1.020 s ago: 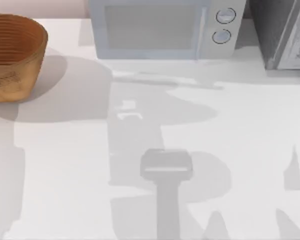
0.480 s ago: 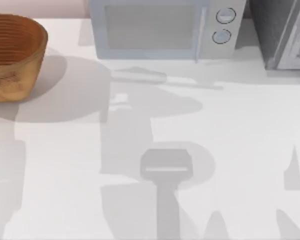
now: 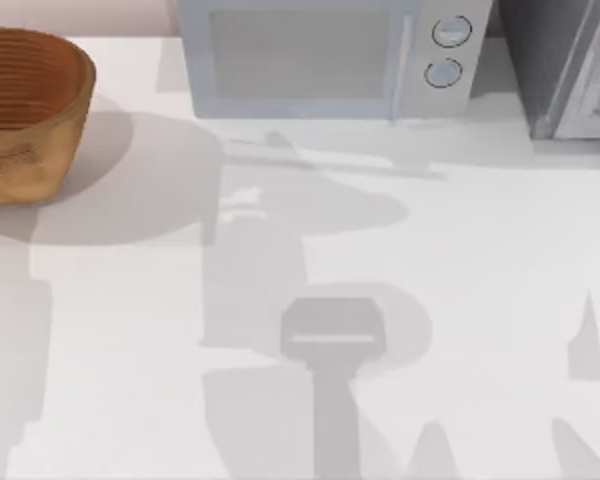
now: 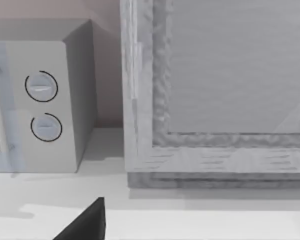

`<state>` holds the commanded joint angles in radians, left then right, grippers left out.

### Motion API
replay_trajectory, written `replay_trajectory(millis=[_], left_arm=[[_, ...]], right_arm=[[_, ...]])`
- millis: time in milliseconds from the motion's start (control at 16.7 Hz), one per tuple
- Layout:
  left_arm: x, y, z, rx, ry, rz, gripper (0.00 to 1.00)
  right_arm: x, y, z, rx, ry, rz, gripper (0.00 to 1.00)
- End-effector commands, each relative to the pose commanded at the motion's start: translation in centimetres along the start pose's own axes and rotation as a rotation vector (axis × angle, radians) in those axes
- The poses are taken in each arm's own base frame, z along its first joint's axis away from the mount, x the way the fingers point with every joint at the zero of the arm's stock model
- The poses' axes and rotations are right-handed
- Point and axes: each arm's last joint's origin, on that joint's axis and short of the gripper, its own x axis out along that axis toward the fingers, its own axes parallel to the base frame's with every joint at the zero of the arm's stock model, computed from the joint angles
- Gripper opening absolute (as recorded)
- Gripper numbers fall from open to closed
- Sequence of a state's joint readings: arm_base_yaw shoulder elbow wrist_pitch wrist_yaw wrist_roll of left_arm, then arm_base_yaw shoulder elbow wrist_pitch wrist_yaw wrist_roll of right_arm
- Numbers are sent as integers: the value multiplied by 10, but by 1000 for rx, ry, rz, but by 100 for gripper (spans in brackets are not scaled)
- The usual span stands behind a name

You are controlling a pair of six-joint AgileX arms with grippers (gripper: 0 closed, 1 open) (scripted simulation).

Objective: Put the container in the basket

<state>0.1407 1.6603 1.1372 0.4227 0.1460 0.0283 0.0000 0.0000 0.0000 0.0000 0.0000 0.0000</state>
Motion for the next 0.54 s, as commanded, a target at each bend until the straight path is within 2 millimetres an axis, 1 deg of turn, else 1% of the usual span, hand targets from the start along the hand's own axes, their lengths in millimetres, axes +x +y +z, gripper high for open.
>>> replay_trajectory(millis=[180, 240, 540], left_arm=[[0, 0, 0, 0, 0, 0, 98], [0, 0, 0, 0, 0, 0, 100], [0, 0, 0, 0, 0, 0, 100]], right_arm=[[0, 0, 0, 0, 0, 0, 100], [0, 0, 0, 0, 0, 0, 100], [0, 0, 0, 0, 0, 0, 100]])
